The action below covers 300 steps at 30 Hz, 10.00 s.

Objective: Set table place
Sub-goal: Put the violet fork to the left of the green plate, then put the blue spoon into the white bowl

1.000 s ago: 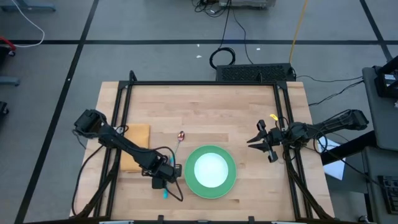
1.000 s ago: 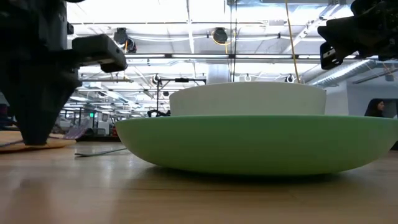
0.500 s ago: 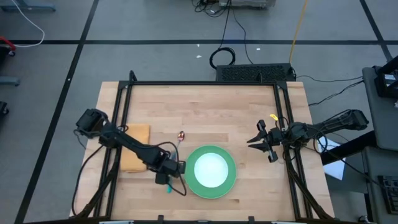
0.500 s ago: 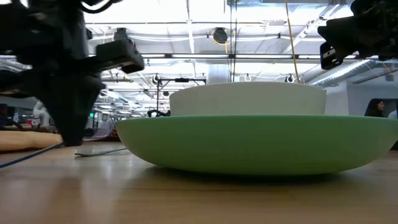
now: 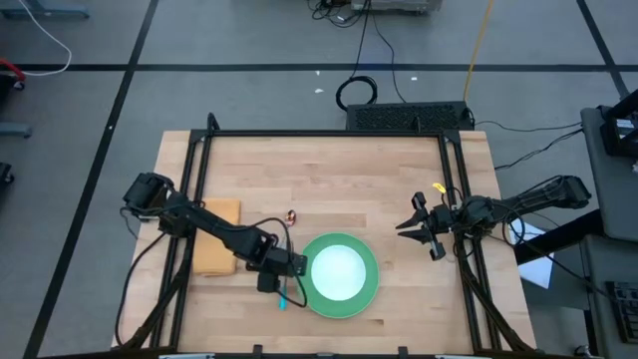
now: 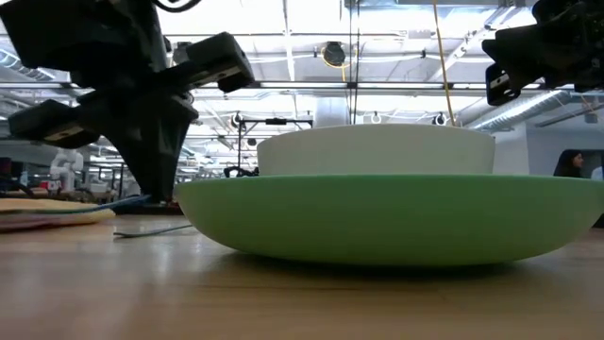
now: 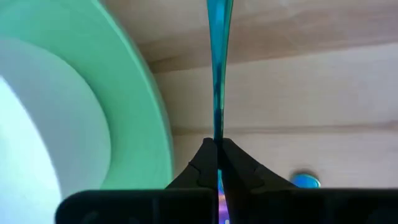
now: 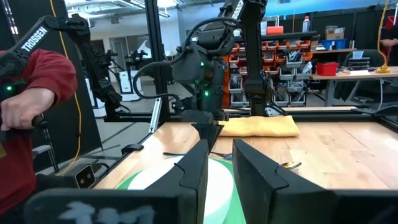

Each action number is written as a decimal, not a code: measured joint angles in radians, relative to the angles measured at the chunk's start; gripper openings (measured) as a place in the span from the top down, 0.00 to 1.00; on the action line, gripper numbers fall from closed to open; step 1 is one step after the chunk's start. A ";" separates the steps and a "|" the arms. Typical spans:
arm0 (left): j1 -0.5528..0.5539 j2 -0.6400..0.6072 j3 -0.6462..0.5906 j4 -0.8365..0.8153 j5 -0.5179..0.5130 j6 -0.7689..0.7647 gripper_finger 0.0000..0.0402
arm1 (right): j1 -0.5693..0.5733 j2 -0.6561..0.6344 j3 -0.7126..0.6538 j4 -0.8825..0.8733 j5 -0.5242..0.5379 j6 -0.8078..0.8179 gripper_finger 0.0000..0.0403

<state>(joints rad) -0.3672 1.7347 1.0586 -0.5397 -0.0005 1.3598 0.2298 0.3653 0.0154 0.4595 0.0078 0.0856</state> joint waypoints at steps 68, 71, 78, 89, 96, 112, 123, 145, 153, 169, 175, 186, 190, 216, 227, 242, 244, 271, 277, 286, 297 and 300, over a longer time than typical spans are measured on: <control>0.031 0.107 0.110 -0.147 0.078 -0.169 0.79 | 0.000 0.000 0.000 0.007 0.000 0.008 0.84; 0.027 0.106 0.110 -0.145 0.074 -0.164 0.79 | 0.000 0.000 0.000 0.008 0.000 0.010 0.84; 0.009 0.106 0.110 -0.102 -0.007 -0.166 0.79 | 0.000 0.000 0.000 0.007 -0.005 0.049 0.84; -0.067 0.020 0.112 -0.100 -0.117 -0.303 0.79 | 0.001 0.000 0.000 0.008 -0.008 0.040 0.84; -0.079 -0.032 0.113 -0.143 -0.055 -0.375 0.91 | 0.001 0.000 0.000 0.019 -0.008 0.026 0.84; -0.097 -0.033 0.016 -0.031 -0.043 -0.460 1.00 | 0.001 0.000 0.000 0.022 -0.008 0.026 0.84; -0.125 -0.033 -0.094 0.098 -0.042 -0.510 1.00 | 0.001 0.000 0.000 0.022 -0.007 0.026 0.84; -0.015 -0.038 -0.221 0.208 -0.007 -0.475 1.00 | 0.001 0.004 0.000 0.021 -0.004 0.030 0.84; 0.016 -0.035 -0.223 0.232 -0.011 -0.457 1.00 | 0.001 0.003 0.000 0.021 -0.004 0.030 0.84; 0.053 -0.033 -0.224 0.253 -0.001 -0.429 1.00 | 0.001 0.005 0.000 0.018 -0.004 0.032 0.84; 0.053 -0.033 -0.224 0.254 -0.001 -0.445 1.00 | 0.001 0.005 0.000 0.018 -0.004 0.031 0.84; 0.053 -0.033 -0.226 0.275 -0.004 -0.446 1.00 | 0.001 0.005 0.000 0.018 -0.004 0.033 0.84; 0.055 -0.031 -0.226 0.289 -0.019 -0.446 1.00 | 0.001 0.005 0.000 0.018 -0.004 0.033 0.84; -0.015 -0.033 -0.223 0.213 -0.115 -0.657 1.00 | 0.001 0.004 0.000 0.015 -0.003 0.034 0.84; -0.091 -0.131 -0.223 0.118 -0.163 -0.749 1.00 | 0.001 0.005 0.000 0.025 -0.004 0.034 0.84; -0.122 -0.609 -0.151 0.160 -0.419 -1.161 0.95 | 0.001 0.030 0.000 0.035 -0.006 0.034 0.84; -0.102 -0.659 -0.151 0.177 -0.449 -1.249 0.95 | 0.001 0.033 0.000 0.041 -0.006 0.034 0.84; 0.007 -1.123 -0.263 0.172 -0.570 -1.320 0.97 | 0.001 0.036 0.000 0.058 -0.008 0.073 0.84; 0.007 -1.253 -0.511 0.389 -0.624 -1.325 0.99 | 0.001 0.036 0.000 0.068 -0.007 0.086 0.84; 0.008 -1.392 -0.781 0.621 -0.616 -1.329 1.00 | 0.001 0.036 0.000 0.075 -0.004 0.080 0.84; 0.008 -1.523 -0.923 0.689 -0.601 -1.281 1.00 | 0.001 0.036 0.000 0.108 0.000 0.024 0.84; 0.008 -1.567 -0.934 0.679 -0.605 -1.279 1.00 | 0.001 0.036 0.000 0.113 0.000 0.025 0.84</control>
<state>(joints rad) -0.3592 0.1675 0.1246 0.1391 -0.6051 0.0808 0.2306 0.4014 0.0153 0.5728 0.0078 0.1108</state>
